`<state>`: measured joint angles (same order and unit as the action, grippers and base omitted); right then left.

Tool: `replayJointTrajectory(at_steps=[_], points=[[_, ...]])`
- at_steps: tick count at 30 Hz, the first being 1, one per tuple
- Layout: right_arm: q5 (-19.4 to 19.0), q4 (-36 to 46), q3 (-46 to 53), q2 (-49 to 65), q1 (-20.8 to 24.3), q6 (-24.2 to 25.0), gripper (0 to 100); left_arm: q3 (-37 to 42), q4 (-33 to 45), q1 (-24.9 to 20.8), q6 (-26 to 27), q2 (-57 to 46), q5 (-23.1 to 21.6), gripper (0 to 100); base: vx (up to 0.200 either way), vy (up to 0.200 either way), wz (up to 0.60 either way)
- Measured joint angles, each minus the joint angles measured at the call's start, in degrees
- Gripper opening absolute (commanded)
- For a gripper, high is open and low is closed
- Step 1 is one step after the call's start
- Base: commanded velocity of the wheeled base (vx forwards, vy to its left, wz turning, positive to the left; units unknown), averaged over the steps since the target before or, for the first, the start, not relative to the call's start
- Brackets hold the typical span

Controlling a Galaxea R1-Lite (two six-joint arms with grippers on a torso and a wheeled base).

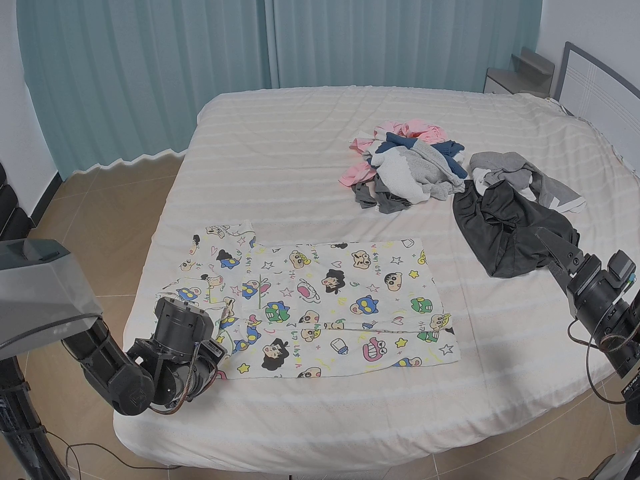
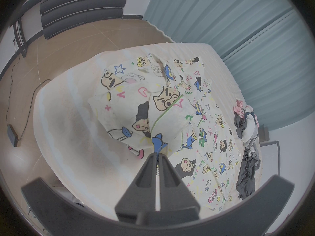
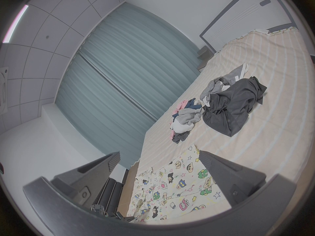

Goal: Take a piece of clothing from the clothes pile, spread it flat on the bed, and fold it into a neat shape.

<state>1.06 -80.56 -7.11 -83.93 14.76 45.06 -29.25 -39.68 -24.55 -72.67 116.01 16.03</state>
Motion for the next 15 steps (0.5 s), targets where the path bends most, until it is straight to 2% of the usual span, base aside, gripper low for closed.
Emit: replayJointTrajectory(at_steps=[11, 12, 15], points=[[0.0, 0.0, 0.09, 0.0, -0.05, 0.02, 100, 0.22, -0.02, -0.17, -0.35, 0.95, -1.94, 0, 0.0, 0.0, 0.0], [0.0, -0.02, 0.09, 0.0, -0.02, 0.02, 100, 0.23, -0.02, -0.17, -0.35, 1.11, -2.02, 100, 0.0, 0.0, 0.0], [-0.02, -0.02, 0.09, 0.0, 0.0, 0.02, 100, 0.26, -0.02, -0.22, -0.33, 1.39, -2.46, 100, 0.0, 0.0, 0.0]])
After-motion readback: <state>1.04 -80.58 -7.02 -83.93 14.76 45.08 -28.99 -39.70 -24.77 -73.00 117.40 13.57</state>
